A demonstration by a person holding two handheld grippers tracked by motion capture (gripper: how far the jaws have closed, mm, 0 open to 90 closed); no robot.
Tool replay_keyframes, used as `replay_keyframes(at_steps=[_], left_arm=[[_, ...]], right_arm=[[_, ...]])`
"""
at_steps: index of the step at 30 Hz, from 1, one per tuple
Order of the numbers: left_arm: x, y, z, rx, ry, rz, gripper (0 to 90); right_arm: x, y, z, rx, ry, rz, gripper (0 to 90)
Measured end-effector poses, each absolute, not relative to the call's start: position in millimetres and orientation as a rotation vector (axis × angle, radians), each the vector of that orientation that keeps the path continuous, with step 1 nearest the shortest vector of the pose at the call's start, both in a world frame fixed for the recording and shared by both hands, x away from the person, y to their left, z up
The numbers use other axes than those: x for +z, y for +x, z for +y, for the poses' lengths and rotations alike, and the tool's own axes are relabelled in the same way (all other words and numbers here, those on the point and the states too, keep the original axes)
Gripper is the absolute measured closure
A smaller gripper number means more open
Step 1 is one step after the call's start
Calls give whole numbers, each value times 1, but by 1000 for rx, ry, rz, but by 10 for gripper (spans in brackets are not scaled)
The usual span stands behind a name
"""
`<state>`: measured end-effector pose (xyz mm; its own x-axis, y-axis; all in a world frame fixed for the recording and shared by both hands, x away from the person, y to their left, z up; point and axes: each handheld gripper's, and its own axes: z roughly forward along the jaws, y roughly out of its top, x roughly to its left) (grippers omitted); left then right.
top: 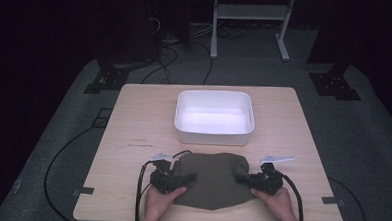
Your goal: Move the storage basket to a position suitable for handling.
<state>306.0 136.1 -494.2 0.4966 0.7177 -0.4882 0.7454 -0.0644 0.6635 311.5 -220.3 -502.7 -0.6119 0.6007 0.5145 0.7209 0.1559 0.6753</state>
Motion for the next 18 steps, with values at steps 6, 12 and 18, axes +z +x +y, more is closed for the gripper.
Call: replay_keyframes(at_steps=[6,12,18], left_arm=[[-498,314,147,-198,1707,1192,615],[-498,316,155,-298,1635,1139,671],[-480,315,162,-287,1578,1105,679]], right_arm=[[-504,312,-214,-1459,-1303,-2287,771],[-500,312,-217,-1500,-1300,-2253,771],[-483,310,-219,-1586,-1275,-2209,772]])
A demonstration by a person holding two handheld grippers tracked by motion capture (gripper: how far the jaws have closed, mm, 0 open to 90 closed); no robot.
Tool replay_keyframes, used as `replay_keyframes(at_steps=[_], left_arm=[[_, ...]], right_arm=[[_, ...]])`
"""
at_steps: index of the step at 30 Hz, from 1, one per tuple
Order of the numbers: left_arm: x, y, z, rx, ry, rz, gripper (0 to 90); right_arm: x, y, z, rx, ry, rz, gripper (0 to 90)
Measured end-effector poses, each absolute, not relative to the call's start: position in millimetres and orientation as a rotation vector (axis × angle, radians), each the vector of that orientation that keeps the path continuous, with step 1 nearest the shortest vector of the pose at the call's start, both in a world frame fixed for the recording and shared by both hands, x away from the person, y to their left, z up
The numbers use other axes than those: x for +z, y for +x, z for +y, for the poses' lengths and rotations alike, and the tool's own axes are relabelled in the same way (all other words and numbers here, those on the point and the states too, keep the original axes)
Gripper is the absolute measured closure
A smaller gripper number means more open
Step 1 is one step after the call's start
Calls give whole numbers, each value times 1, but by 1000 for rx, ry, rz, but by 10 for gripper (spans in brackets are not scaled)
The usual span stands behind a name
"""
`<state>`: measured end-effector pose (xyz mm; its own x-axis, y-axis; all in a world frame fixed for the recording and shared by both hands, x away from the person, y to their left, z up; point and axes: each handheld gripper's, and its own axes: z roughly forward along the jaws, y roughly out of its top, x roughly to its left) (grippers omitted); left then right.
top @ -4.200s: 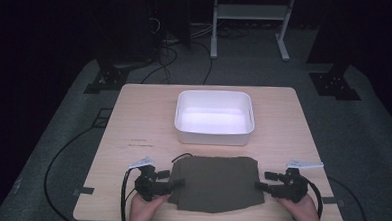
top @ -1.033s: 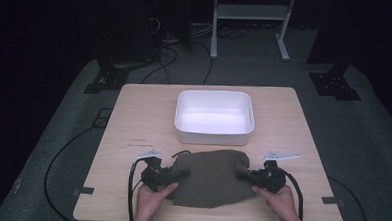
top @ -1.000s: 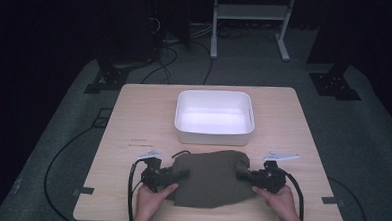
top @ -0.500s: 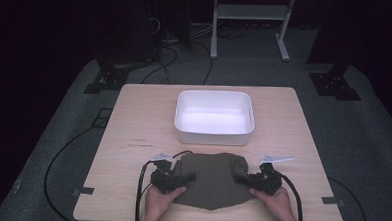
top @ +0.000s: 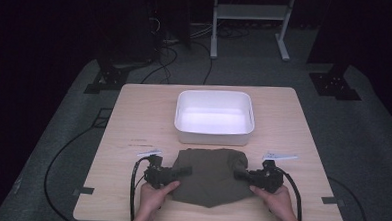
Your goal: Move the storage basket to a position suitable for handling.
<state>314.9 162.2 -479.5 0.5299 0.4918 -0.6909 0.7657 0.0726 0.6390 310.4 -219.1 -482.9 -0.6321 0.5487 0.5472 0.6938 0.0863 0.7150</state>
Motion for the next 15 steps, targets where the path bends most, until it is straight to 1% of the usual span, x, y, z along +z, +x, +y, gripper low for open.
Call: replay_keyframes(at_steps=[4,15], left_arm=[[-458,315,166,-257,1570,1075,679],[-407,326,179,-230,1536,1020,679]], right_arm=[[-462,313,-219,-1641,-1243,-2187,772],[-414,325,-213,-1725,-1186,-2132,772]])
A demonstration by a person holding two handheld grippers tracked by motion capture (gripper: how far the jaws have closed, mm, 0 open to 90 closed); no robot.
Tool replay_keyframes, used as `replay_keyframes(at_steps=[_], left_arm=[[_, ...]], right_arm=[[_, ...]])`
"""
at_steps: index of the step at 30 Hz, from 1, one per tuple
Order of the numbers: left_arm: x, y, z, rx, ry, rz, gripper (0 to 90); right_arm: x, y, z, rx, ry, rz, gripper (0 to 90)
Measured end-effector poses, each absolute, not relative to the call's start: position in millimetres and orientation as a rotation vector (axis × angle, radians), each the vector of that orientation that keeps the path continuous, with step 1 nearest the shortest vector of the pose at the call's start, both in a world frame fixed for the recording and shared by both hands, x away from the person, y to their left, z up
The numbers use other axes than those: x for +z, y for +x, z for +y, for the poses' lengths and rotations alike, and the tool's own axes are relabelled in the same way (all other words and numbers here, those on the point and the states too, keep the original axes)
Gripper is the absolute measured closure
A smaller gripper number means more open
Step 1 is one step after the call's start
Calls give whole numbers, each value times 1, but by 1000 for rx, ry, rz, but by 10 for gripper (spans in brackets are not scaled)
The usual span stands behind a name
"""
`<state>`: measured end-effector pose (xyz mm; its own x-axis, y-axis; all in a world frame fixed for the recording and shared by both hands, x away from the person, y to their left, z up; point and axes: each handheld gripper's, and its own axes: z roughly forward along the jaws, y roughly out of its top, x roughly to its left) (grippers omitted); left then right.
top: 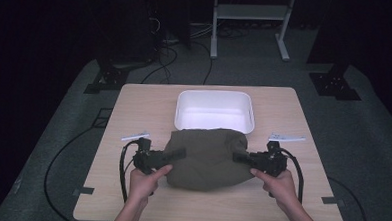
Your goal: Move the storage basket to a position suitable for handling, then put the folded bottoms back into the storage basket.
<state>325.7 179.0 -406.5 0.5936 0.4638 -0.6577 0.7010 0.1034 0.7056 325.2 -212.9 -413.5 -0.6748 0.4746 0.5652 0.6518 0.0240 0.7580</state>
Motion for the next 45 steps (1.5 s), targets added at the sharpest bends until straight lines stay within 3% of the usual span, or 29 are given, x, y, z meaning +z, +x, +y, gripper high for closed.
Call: replay_keyframes(at_steps=[14,45], left_arm=[[-371,360,184,-216,1489,1012,679],[-300,436,184,-141,1483,1003,677]], right_arm=[[-361,359,-208,-1778,-1167,-2131,772],[-292,430,-205,-1854,-1195,-2103,772]])
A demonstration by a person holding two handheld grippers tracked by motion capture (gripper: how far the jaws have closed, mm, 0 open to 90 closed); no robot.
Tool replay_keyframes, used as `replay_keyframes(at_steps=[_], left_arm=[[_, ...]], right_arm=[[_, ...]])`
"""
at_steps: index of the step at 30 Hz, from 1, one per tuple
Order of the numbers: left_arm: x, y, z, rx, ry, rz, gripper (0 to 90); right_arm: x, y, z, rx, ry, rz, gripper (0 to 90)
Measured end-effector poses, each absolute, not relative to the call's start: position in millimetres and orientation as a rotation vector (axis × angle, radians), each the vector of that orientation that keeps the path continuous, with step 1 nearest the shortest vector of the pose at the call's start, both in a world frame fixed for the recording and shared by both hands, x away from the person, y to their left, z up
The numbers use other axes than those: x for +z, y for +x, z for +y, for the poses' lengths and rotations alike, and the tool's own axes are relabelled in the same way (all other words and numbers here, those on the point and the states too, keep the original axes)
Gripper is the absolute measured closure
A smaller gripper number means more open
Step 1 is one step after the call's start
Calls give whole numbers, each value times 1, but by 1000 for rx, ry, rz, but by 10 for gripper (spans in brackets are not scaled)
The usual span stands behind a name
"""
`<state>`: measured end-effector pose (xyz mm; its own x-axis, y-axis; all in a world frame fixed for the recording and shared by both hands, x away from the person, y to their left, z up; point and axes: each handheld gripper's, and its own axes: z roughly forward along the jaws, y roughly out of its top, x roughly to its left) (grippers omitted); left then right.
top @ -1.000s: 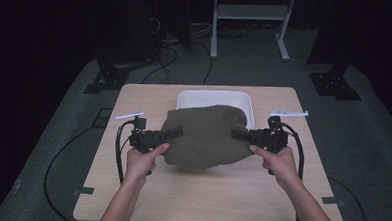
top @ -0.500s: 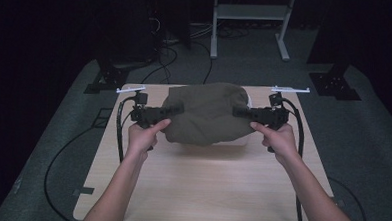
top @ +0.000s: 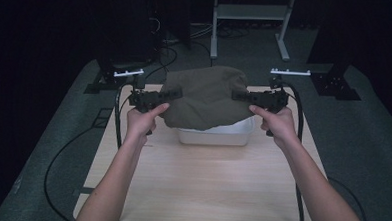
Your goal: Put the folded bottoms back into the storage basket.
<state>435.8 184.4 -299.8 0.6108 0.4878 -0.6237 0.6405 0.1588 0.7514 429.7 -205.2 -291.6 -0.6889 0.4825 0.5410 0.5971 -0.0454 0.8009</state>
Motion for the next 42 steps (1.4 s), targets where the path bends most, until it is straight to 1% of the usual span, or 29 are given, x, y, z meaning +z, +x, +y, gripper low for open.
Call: replay_keyframes(at_steps=[9,19,25,29,42], left_arm=[[-284,459,185,-126,1470,1002,677],[-284,488,183,-123,1456,1023,677],[-289,505,182,-105,1463,1042,676],[-298,515,182,-102,1463,1054,676],[-326,534,164,-111,1495,1099,674]], right_arm=[[-275,453,-205,-1872,-1198,-2095,772],[-269,478,-203,-1867,-1232,-2067,771],[-277,498,-203,-1857,-1257,-2054,771],[-288,510,-202,-1848,-1276,-2030,771],[-315,526,-210,-1775,-1347,-2045,770]])
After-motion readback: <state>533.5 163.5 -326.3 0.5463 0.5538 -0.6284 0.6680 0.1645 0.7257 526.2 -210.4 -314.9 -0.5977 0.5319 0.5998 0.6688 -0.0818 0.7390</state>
